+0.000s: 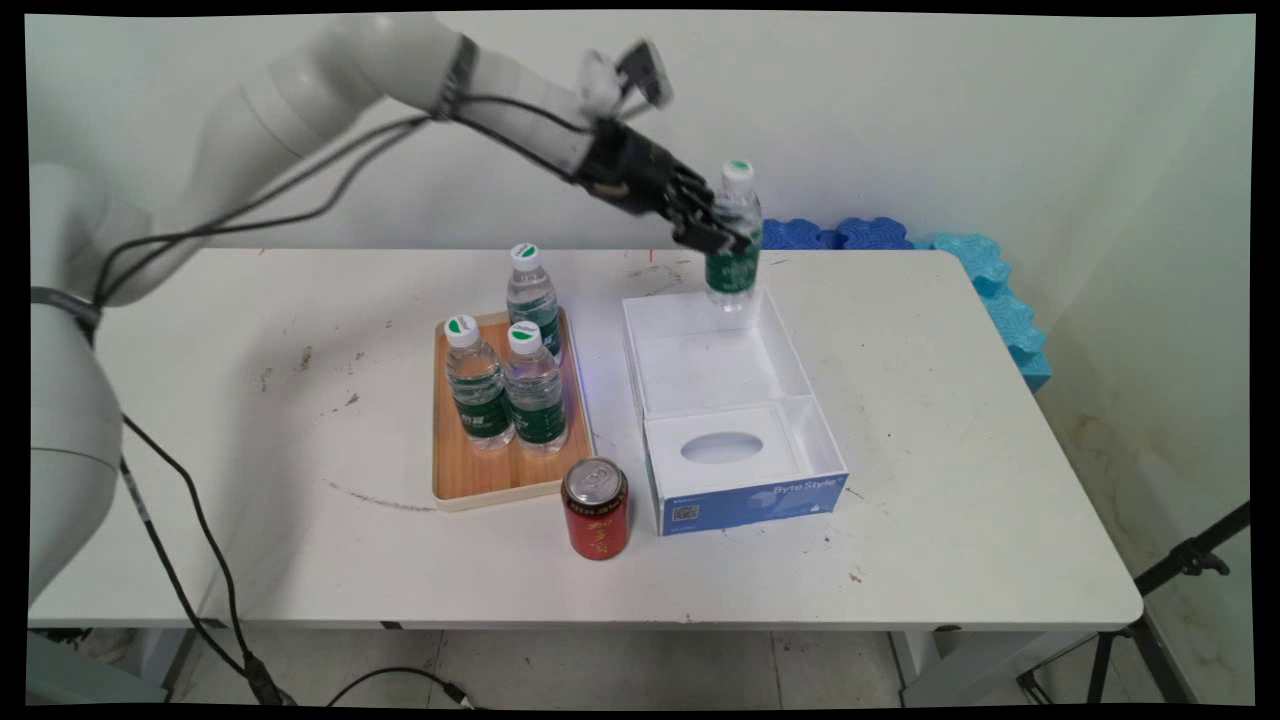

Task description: Place the picked object on the tray

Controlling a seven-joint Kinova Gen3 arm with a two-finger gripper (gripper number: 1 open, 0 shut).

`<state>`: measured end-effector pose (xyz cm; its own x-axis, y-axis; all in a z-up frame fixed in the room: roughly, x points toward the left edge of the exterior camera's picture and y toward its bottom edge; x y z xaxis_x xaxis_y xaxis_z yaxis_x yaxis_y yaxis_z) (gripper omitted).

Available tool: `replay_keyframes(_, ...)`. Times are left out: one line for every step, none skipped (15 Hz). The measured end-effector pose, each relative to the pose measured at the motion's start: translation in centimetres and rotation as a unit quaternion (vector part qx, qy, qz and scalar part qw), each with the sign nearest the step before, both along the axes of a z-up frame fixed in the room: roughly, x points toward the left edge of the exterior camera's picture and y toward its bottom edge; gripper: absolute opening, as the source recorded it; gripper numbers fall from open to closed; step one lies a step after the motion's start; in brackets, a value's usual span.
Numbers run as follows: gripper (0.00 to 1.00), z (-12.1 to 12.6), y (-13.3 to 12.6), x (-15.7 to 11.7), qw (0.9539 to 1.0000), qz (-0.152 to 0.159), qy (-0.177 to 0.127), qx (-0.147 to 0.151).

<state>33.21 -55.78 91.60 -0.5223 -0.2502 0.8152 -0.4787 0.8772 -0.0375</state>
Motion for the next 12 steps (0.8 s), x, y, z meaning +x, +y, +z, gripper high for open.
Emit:
replay_keyframes(0.00, 1.2, 0.6, 0.9, 1.0000, 0.000, 0.004, -0.003)
replay_keyframes(0.00, 2.6, 1.4, 2.2, 1.0000, -0.002, 0.007, -0.007)
replay_keyframes(0.00, 3.7, 2.3, 3.5, 0.9999, -0.005, 0.008, -0.010)
replay_keyframes(0.00, 4.6, 3.1, 4.8, 0.9998, -0.009, 0.009, -0.013)
replay_keyframes(0.00, 5.4, 4.0, 6.3, 0.9998, -0.014, 0.009, -0.014)
replay_keyframes(0.00, 6.1, 4.9, 7.9, 0.9997, -0.017, 0.009, -0.014)
replay_keyframes(0.00, 6.6, 5.6, 9.4, 0.9997, -0.019, 0.008, -0.013)
replay_keyframes(0.00, 7.1, 6.5, 11.0, 0.9997, -0.022, 0.006, -0.010)
replay_keyframes(0.00, 7.5, 7.3, 12.6, 0.9997, -0.025, 0.003, -0.007)
replay_keyframes(0.00, 7.8, 8.0, 14.0, 0.9997, -0.025, 0.002, -0.004)
replay_keyframes(0.00, 8.0, 8.7, 15.5, 0.9997, -0.025, 0.002, 0.002)
replay_keyframes(0.00, 8.2, 9.5, 17.0, 0.9997, -0.024, 0.004, 0.009)
